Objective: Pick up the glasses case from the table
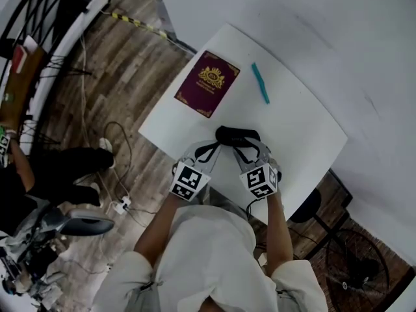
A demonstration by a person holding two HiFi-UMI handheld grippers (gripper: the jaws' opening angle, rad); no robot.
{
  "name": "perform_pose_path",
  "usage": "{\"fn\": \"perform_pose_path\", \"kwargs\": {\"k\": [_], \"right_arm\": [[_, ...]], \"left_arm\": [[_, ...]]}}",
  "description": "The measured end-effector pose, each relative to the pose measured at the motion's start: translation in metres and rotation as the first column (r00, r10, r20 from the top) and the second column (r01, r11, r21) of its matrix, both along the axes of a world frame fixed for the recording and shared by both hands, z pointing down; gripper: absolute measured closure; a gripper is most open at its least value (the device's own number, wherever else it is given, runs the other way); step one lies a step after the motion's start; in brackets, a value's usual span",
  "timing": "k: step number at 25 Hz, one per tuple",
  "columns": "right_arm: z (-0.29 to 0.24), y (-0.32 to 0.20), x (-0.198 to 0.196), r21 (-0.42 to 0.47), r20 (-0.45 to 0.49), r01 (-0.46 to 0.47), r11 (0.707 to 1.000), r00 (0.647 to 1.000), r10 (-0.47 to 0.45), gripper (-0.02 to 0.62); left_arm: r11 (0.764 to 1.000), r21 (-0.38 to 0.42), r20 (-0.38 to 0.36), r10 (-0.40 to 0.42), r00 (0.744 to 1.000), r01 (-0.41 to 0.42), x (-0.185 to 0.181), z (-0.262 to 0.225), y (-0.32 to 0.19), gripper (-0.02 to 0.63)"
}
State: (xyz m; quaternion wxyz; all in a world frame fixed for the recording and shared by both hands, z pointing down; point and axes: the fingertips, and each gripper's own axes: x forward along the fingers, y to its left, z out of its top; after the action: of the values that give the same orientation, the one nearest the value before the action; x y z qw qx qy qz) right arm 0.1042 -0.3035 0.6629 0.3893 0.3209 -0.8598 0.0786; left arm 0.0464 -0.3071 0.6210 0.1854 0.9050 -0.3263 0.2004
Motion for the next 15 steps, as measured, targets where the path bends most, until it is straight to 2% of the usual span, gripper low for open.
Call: {"fn": "perform_pose_path", "kwargs": {"k": [4, 11, 15], "right_arm": [[0.022, -0.001, -0.003, -0.026, -0.079, 0.077, 0.997, 0.994, -0.079, 0.366], [0.054, -0.007, -0.001, -0.063, -0.185, 0.142, 0.988, 0.971, -0.151, 0.248], [0.066, -0.008, -0.004, -0.076, -0.221, 0.189, 0.979, 0.954, -0.201, 0.215]], "left_arm": [[1.000, -0.017, 0.005, -0.006, 1.000, 0.006, 0.000, 0.006, -0.001, 0.588], [0.999, -0.035, 0.013, -0.015, 1.000, 0.016, -0.001, 0.012, 0.001, 0.588], [0.999, -0.042, 0.017, -0.025, 1.000, 0.026, -0.003, 0.014, 0.003, 0.588]]}}
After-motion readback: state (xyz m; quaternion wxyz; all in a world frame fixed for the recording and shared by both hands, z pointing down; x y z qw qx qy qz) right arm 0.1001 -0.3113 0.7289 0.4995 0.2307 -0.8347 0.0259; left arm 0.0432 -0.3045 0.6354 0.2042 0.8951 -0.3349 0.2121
